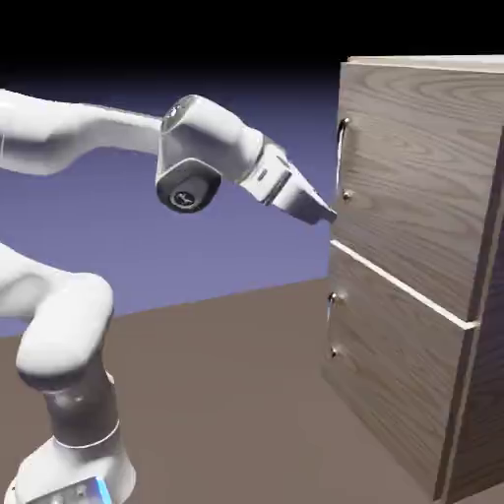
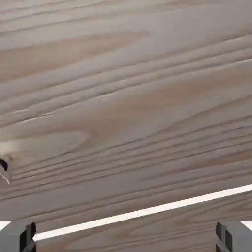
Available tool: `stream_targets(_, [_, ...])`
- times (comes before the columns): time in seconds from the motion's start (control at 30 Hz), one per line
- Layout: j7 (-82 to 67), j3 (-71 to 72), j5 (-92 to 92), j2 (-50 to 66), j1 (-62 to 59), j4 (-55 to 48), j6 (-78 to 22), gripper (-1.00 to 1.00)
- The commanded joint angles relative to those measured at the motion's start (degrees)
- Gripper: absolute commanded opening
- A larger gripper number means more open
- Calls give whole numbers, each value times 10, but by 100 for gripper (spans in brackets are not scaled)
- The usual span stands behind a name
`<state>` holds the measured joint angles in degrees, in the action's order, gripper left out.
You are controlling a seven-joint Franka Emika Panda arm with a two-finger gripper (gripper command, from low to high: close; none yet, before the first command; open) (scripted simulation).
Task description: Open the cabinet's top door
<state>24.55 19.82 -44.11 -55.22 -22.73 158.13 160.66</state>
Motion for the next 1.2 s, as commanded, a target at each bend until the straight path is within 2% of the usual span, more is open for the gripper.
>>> stream_targets(0.0, [-10, 11, -25, -13, -13, -2, -8, 0])
stream_targets(1.17, [-363, 402, -895, -458, -475, -58, -271, 0])
